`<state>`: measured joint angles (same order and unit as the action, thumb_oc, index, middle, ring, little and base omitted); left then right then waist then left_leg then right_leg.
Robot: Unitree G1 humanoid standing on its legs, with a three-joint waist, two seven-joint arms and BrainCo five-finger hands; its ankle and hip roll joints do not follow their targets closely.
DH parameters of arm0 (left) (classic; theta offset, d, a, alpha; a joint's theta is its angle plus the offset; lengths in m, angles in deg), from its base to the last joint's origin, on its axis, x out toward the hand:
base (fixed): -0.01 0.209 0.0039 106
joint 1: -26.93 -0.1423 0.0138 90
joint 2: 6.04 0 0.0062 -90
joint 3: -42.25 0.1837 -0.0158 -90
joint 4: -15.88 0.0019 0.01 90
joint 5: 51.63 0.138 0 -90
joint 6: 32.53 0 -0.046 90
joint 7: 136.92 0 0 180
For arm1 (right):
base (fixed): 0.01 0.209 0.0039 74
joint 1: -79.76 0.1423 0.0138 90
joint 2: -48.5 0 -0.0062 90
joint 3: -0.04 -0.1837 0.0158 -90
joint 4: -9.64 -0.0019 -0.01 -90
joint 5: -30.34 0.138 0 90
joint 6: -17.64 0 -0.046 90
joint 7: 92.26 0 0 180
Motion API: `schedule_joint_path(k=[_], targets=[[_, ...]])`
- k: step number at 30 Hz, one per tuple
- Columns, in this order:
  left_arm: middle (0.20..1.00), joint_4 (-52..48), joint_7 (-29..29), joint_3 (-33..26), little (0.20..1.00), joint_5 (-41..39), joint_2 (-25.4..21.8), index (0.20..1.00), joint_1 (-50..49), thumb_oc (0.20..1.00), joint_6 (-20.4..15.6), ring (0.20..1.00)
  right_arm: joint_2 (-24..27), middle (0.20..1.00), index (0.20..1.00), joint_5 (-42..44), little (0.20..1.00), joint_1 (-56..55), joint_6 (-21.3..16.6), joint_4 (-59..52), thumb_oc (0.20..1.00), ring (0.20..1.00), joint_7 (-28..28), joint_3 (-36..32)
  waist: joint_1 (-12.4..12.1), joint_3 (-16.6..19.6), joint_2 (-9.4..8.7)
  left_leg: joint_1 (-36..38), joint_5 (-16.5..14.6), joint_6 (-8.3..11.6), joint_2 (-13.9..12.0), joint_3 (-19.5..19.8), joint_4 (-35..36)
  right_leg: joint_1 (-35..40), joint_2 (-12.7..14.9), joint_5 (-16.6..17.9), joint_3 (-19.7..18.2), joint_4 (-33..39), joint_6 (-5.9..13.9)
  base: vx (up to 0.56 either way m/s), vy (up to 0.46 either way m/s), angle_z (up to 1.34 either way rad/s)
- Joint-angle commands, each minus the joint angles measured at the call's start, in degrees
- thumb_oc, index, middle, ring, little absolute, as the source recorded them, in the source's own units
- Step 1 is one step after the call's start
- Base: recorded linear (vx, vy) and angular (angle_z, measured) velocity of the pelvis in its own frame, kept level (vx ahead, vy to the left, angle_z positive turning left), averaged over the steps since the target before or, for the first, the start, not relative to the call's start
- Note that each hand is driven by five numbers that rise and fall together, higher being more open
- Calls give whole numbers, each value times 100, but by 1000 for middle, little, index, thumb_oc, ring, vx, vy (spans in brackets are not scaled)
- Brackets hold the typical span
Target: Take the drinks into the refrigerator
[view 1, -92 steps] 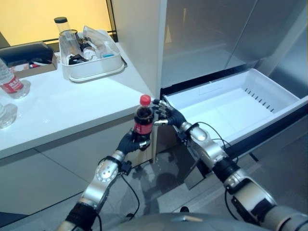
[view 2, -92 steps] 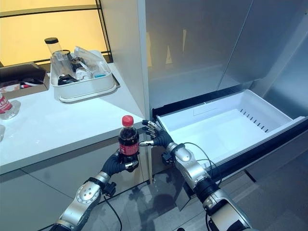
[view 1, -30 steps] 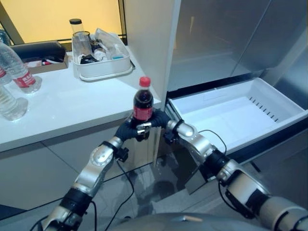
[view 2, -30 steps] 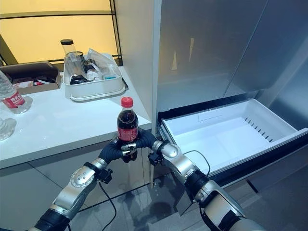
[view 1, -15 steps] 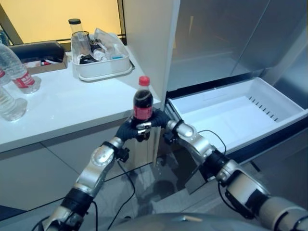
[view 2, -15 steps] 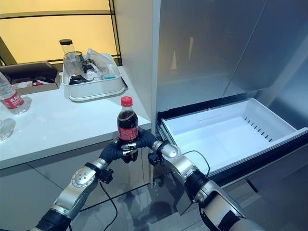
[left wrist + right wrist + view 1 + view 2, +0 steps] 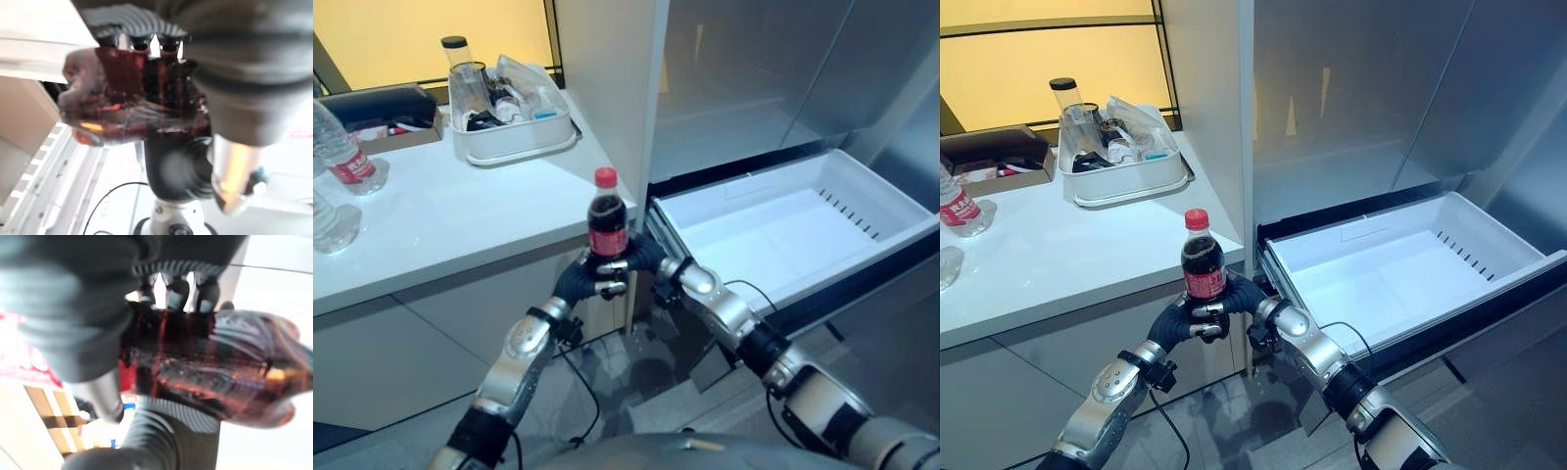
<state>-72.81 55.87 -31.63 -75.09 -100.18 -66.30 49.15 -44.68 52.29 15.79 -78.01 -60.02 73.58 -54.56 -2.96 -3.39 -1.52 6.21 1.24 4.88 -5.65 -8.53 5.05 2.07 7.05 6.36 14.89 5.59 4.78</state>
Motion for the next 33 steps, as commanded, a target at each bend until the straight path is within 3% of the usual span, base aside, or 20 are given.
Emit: schedule_joint_path(k=[1, 9, 10, 11, 33], targets=[[1000, -467, -115, -775, 1000, -422, -293, 1000, -295, 1000, -645, 1000, 420, 200, 200, 230, 200, 408, -638, -204, 200, 200, 649, -1814, -146, -40, -232, -129, -304, -191, 256, 224, -5, 414, 165, -356, 325, -59, 286, 0, 0, 0], [1000, -364, -236, -926, 1000, -223, -136, 1000, -203, 1000, -692, 1000, 440, 200, 200, 164, 200, 370, -618, -173, 200, 200, 625, -1913, -170, -40, -233, -122, -303, -198, 271, 248, -5, 422, 163, -360, 336, -59, 276, -7, -2, 4], [862, -363, -255, -906, 862, -150, -137, 862, -191, 862, -703, 862, 424, 200, 200, 138, 200, 382, -623, -154, 200, 200, 631, -1906, -171, -39, -233, -121, -303, -200, 272, 252, -5, 419, 162, -361, 335, -59, 275, 0, 0, 0], [200, -419, -265, -889, 200, -86, -156, 200, -153, 200, -720, 200, 405, 200, 200, 130, 200, 393, -622, -145, 200, 200, 636, -1893, -176, -41, -234, -126, -301, -199, 270, 257, -5, 420, 163, -364, 332, -59, 274, 0, 0, 0], [200, -221, -325, 296, 200, 707, -204, 200, 906, 200, -698, 200, -75, 200, 200, 115, 200, 917, -578, -75, 200, 200, 498, -1187, -31, -9, -244, -44, -343, -211, 263, 212, -5, 468, 146, -374, 273, -59, 276, 0, 0, 0]])
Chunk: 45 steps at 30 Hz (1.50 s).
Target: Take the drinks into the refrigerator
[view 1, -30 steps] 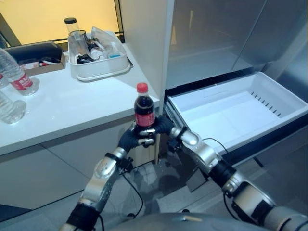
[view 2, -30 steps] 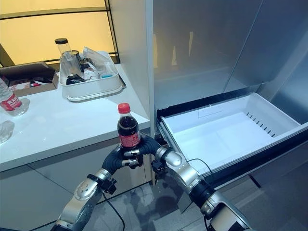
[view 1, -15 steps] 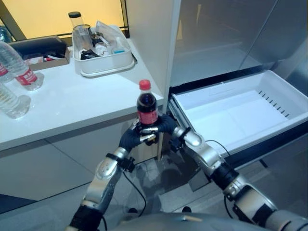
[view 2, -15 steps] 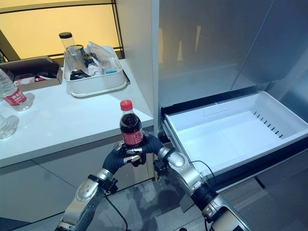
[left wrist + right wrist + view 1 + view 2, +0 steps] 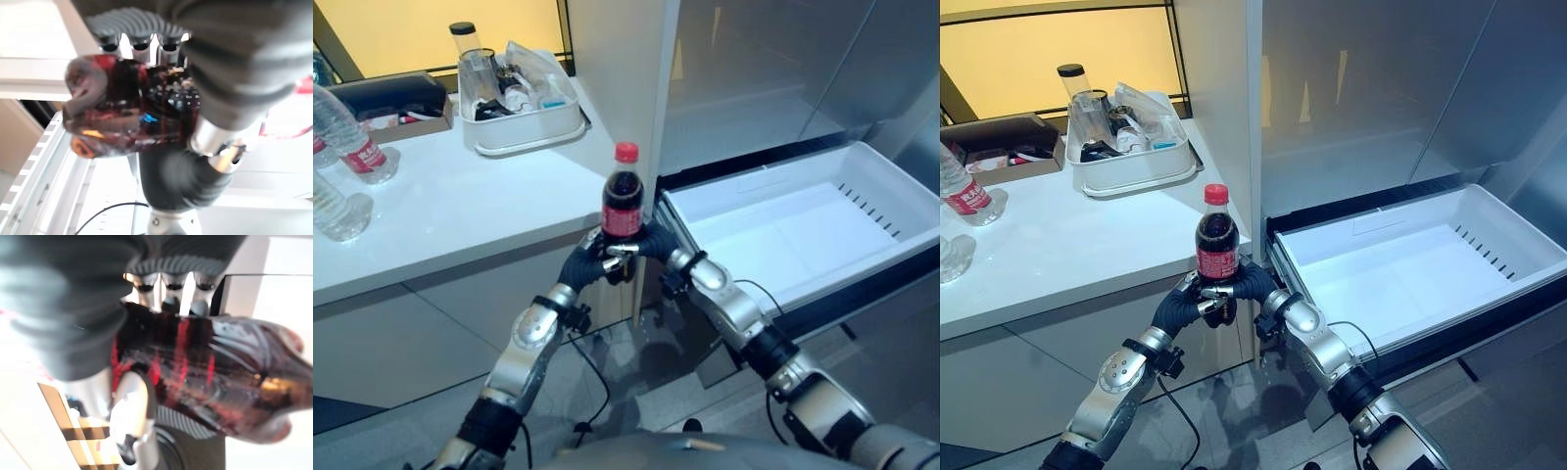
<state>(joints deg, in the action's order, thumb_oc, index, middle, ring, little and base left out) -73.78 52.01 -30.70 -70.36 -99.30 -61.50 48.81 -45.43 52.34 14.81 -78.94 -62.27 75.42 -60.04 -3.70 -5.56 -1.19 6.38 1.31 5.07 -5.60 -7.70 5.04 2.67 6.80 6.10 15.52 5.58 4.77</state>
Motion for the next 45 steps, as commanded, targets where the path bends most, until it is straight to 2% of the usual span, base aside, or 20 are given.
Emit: schedule_joint_path(k=[1, 10, 11, 12, 22, 35, 45], targets=[[200, -114, 46, 275, 200, 343, -309, 200, 492, 200, -656, 200, -51, 200, 200, 80, 200, 1064, -472, 119, 200, 200, 282, -565, 58, 213, -275, -45, -360, -231, 254, 124, -4, 409, 174, -348, 190, -58, 278, 0, 0, 0], [200, -136, -20, 369, 200, 427, -321, 200, 593, 200, -682, 200, -181, 200, 200, -63, 200, 1224, -450, 90, 200, 200, 204, -264, 54, 216, -275, -25, -377, -231, 253, 108, -4, 428, 184, -344, 183, -58, 294, 0, 0, 0], [200, -142, -19, 368, 200, 414, -315, 200, 599, 200, -684, 200, -182, 495, 495, -54, 495, 1219, -449, 104, 495, 495, 185, -239, 48, 214, -278, -27, -377, -233, 254, 112, -4, 431, 187, -343, 190, -58, 297, 0, 0, 0], [200, -157, -9, 377, 200, 381, -313, 200, 596, 200, -683, 200, -171, 1000, 1000, -65, 1000, 1245, -423, 72, 1000, 1000, 129, -178, 35, 212, -287, -32, -379, -235, 256, 119, -4, 439, 190, -346, 198, -58, 298, 0, 0, 0], [200, -188, 5, 309, 200, 290, -329, 200, 491, 200, -670, 200, -32, 1000, 1000, -173, 1000, 1286, -413, -151, 1000, 1000, 158, -216, 8, 221, -302, -11, -400, -251, 285, 137, -4, 483, 194, -357, 216, -58, 298, 0, 0, 0], [200, -256, 0, 62, 200, 230, -383, 200, 319, 200, -672, 200, 209, 1000, 1000, 99, 1000, 1240, -350, -239, 1000, 1000, 63, -438, -22, 237, -333, 25, -426, -251, 278, 135, -4, 514, 196, -375, 233, -58, 297, 0, 0, 0], [200, -208, -23, 330, 200, 279, -285, 200, 523, 200, -643, 200, -190, 1000, 1000, 685, 1000, 1716, -197, 142, 1000, 1000, -92, -134, -46, 269, -343, 87, -445, -233, 253, 103, -4, 548, 165, -397, 210, -58, 274, 0, 0, 0]])
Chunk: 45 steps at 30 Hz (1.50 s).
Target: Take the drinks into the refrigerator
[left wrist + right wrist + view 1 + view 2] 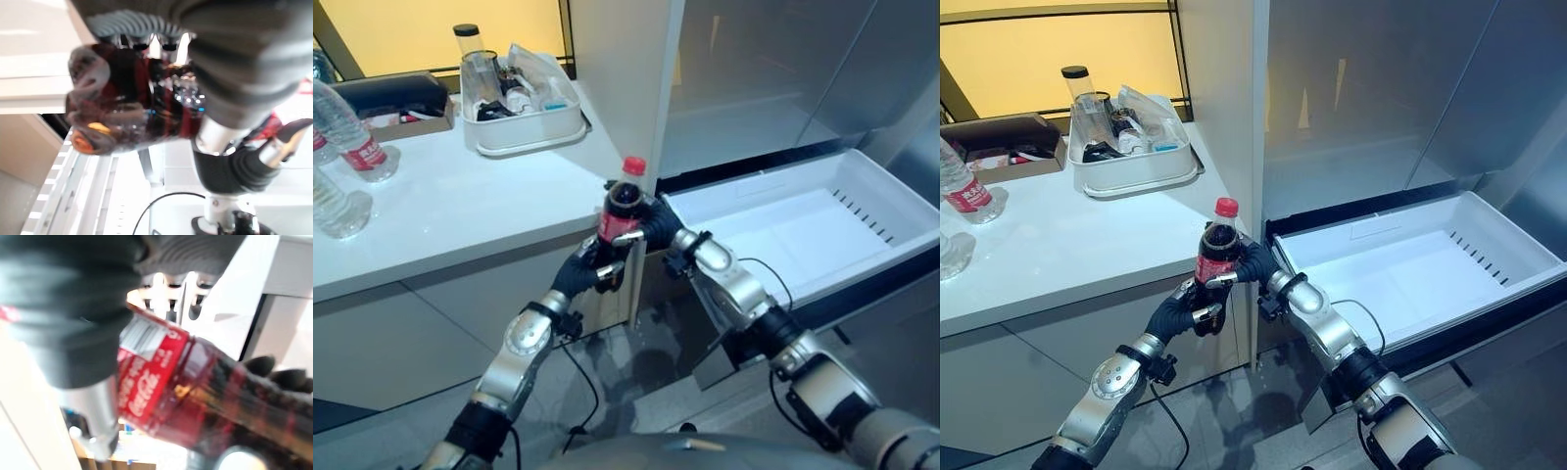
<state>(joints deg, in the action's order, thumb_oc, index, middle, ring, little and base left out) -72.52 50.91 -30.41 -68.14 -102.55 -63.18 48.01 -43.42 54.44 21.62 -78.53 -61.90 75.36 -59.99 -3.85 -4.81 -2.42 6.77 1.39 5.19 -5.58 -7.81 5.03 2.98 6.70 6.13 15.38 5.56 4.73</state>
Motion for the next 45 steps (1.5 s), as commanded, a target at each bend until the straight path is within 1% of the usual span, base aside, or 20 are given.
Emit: schedule_joint_path(k=[1, 5, 6, 7, 13, 28, 29, 30, 31, 33, 34, 41, 45], targets=[[200, -334, 87, 299, 200, 58, 39, 200, 692, 200, -563, 200, -391, 1000, 1000, 478, 1000, 1039, -240, 109, 1000, 1000, -86, -138, -31, 193, -220, 49, -454, -245, 251, 112, -3, 517, 175, -400, 224, -56, 278, 0, 0, 0], [200, -343, 90, 351, 200, 33, 47, 200, 730, 200, -562, 200, -542, 1000, 1000, 824, 1000, 1141, -121, 232, 1000, 1000, -224, 25, -46, 206, -239, 59, -458, -237, 238, 118, -3, 528, 167, -409, 222, -56, 266, 0, 0, 0], [200, -352, 95, 364, 200, 27, 55, 200, 728, 200, -569, 200, -567, 589, 589, 957, 589, 1140, -96, 276, 589, 589, -293, 60, -46, 207, -243, 62, -459, -236, 236, 115, -3, 532, 165, -411, 223, -56, 263, 0, 0, 0], [200, -367, 115, 366, 200, 10, 51, 200, 727, 200, -569, 200, -574, 200, 200, 1005, 200, 1169, -75, 251, 200, 200, -369, 120, -50, 212, -248, 65, -464, -235, 234, 116, -3, 536, 161, -416, 223, -56, 260, 0, 0, 0], [200, -390, 74, 363, 200, -16, 59, 200, 779, 200, -575, 200, -649, 200, 200, 971, 200, 1132, -172, 398, 200, 200, -153, 73, -55, 224, -259, 76, -459, -228, 220, 113, -3, 549, 142, -426, 233, -59, 259, 0, 0, 0], [200, -316, 90, 326, 200, -72, 89, 200, 769, 200, -570, 200, -589, 200, 200, 785, 200, 997, -198, 380, 200, 200, -62, -65, -45, 234, -238, 75, -446, -238, 235, 152, -3, 564, 165, -408, 253, -61, 262, 0, 0, 0], [231, -297, 72, 306, 231, -87, 109, 231, 752, 231, -572, 231, -579, 200, 200, 737, 200, 989, -212, 391, 200, 200, -32, -76, -50, 234, -238, 67, -443, -243, 243, 162, -3, 561, 171, -397, 254, -58, 265, 0, 0, 0], [398, -297, 72, 306, 398, -88, 109, 398, 752, 398, -572, 398, -579, 200, 200, 736, 200, 988, -212, 391, 200, 200, -31, -75, -49, 235, -238, 67, -443, -243, 243, 163, -3, 562, 172, -397, 255, -58, 265, 0, 0, 0], [1000, -300, 40, 269, 1000, -107, 141, 1000, 711, 1000, -569, 1000, -583, 200, 200, 706, 200, 982, -221, 405, 200, 200, -2, -97, -54, 232, -236, 63, -441, -244, 245, 159, -3, 562, 177, -395, 260, -56, 265, 0, 0, 0], [1000, -302, 39, 268, 1000, -106, 142, 1000, 709, 1000, -568, 1000, -584, 200, 200, 705, 200, 981, -222, 405, 200, 200, -2, -96, -52, 233, -236, 62, -441, -244, 245, 160, -3, 562, 177, -394, 261, -56, 265, 0, 0, 0], [1000, -238, -99, 192, 1000, -213, 252, 1000, 617, 1000, -570, 1000, -557, 200, 200, 694, 200, 938, -263, 357, 200, 200, 94, -165, -60, 215, -239, 48, -431, -249, 247, 157, -3, 545, 179, -386, 267, -56, 266, 0, 0, 0], [1000, -131, -257, 9, 1000, -384, 359, 1000, 370, 1000, -555, 1000, -357, 200, 200, 563, 200, 798, -374, 98, 200, 200, 356, -396, -74, 179, -244, 13, -417, -260, 258, 163, -3, 505, 185, -366, 259, -56, 269, 0, 0, 0], [1000, -49, -244, -184, 1000, -437, 324, 1000, -60, 1000, -496, 1000, -12, 200, 200, 520, 200, 384, -510, -279, 200, 200, 562, -873, -87, 130, -260, -31, -411, -273, 266, 172, -3, 472, 184, -355, 270, -56, 282, 0, 0, 0]])
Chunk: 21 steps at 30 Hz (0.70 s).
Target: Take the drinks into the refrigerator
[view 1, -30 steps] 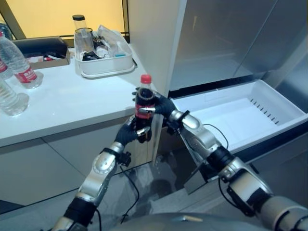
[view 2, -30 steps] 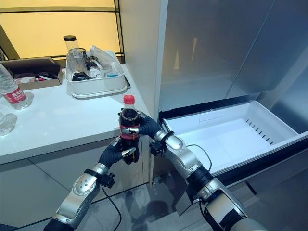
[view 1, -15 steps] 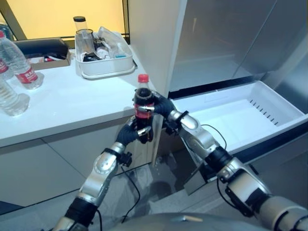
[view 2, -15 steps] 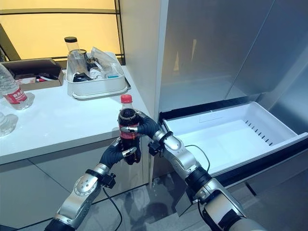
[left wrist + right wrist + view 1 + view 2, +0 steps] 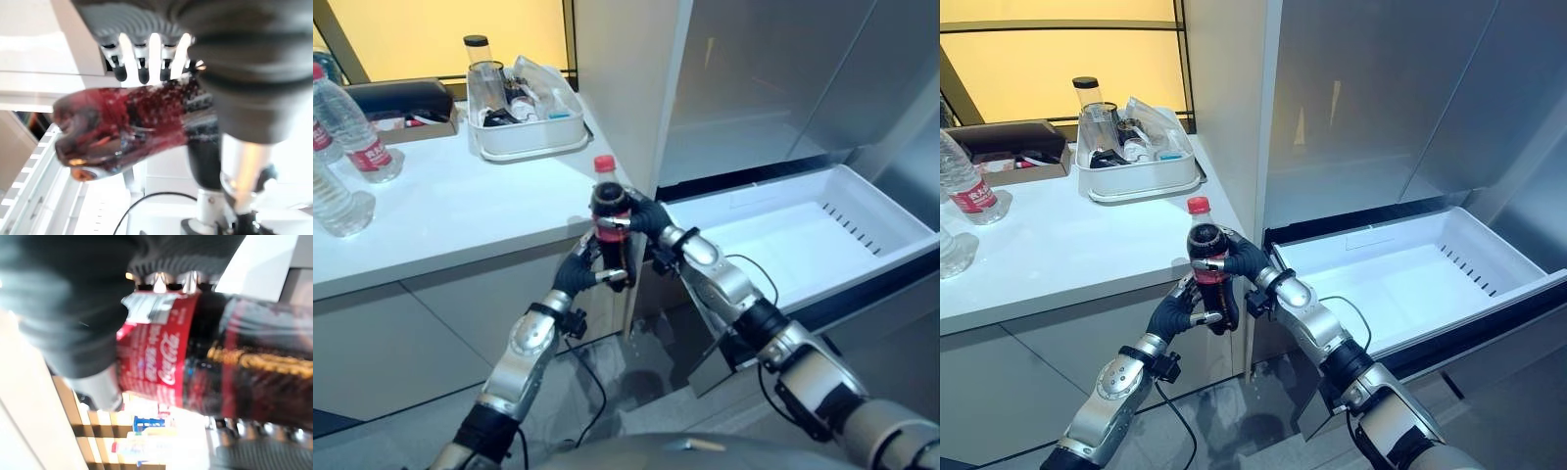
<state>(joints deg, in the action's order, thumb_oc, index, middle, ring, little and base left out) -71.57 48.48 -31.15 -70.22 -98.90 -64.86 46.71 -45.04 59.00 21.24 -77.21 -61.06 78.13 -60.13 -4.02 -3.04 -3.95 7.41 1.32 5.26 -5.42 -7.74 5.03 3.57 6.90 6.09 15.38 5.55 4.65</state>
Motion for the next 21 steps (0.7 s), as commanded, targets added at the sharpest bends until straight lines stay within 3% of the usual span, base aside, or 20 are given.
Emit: schedule_joint_path(k=[1, 8, 21], targets=[[1000, -151, 0, -107, 1000, -229, -43, 1000, 100, 1000, -363, 1000, 151, 200, 200, 62, 200, 411, -636, -375, 200, 200, 287, -861, -71, -41, -107, -96, -405, -280, 250, 165, -3, 412, 165, -351, 270, -55, 290, 0, 0, 0], [1000, -148, 141, -500, 1000, -197, -148, 1000, -426, 1000, -348, 1000, 748, 200, 200, -181, 200, -89, -764, -787, 200, 200, 458, -1542, -78, -59, -127, -114, -405, -282, 254, 165, -3, 385, 158, -351, 260, -55, 305, 0, 0, 0], [1000, -200, 325, -836, 1000, 64, -407, 1000, -801, 1000, -453, 1000, 2024, 200, 200, 212, 200, -581, -1239, -1674, 200, 200, 883, -3118, 43, -93, -127, -175, -409, -275, 253, 162, -3, 299, 124, -374, 211, -57, 323, 0, 0, 0]])
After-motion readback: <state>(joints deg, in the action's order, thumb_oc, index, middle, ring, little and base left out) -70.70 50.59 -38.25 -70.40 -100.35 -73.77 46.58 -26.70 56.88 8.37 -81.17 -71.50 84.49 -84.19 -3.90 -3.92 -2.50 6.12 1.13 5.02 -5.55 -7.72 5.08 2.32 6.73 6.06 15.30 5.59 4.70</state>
